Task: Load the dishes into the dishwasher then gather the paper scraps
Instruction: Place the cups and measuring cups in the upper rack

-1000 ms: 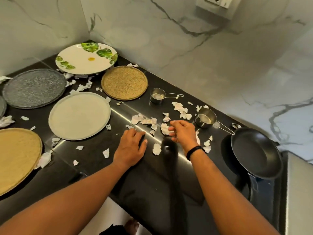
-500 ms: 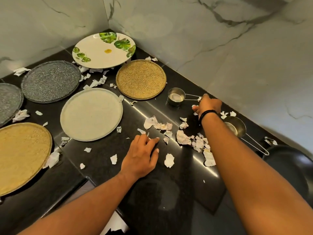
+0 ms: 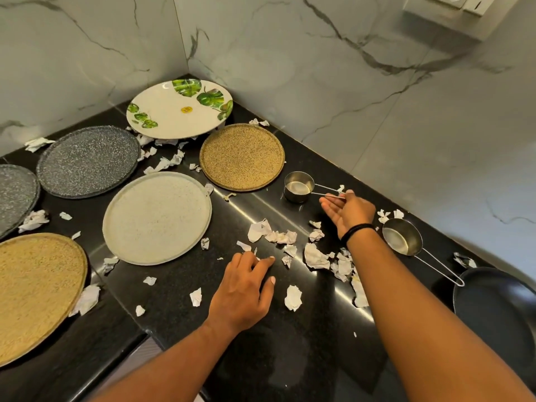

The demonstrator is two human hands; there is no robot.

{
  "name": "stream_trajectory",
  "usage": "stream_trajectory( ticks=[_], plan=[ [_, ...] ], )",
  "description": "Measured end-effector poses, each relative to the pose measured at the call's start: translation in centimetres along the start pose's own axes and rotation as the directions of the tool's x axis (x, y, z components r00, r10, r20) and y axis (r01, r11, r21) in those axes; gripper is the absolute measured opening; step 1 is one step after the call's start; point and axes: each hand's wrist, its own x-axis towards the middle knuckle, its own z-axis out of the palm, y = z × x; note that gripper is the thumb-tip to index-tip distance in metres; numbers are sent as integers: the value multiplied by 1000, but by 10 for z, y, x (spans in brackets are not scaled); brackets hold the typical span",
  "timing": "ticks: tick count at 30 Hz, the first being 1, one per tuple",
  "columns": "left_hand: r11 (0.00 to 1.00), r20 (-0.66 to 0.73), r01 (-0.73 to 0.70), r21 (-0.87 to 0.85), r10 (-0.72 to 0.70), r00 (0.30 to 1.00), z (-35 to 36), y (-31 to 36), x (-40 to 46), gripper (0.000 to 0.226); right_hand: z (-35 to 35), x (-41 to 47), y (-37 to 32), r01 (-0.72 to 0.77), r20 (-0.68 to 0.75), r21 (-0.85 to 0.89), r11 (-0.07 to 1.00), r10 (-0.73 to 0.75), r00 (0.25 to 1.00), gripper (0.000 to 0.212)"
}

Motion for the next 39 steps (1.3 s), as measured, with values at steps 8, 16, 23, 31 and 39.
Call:
stream_trajectory(
  ticks=[8, 16, 23, 31, 39],
  plan=[
    [993, -27, -14, -117, 10, 1000, -6, 0, 3, 46, -45, -66, 27, 40, 24, 193, 980, -46, 999, 25],
    [887, -154, -36, -459, -40, 987, -19, 23, -8, 41, -128, -156, 57, 87, -29, 250, 964, -82, 996, 25],
    [598, 148, 178, -782, -99, 984, -12, 131, -37, 28, -219, -224, 84, 289, -219, 220, 932, -242, 945, 25],
    [498, 353, 229, -836, 171, 920, 23, 232, -115, 26, -347, -307, 121, 489, -523, 192, 851, -333, 785, 24],
    [521, 553, 296, -801, 452, 700, 55, 325, -236, 26, -485, -397, 178, 581, -791, 287, 762, -154, 593, 20]
  ],
)
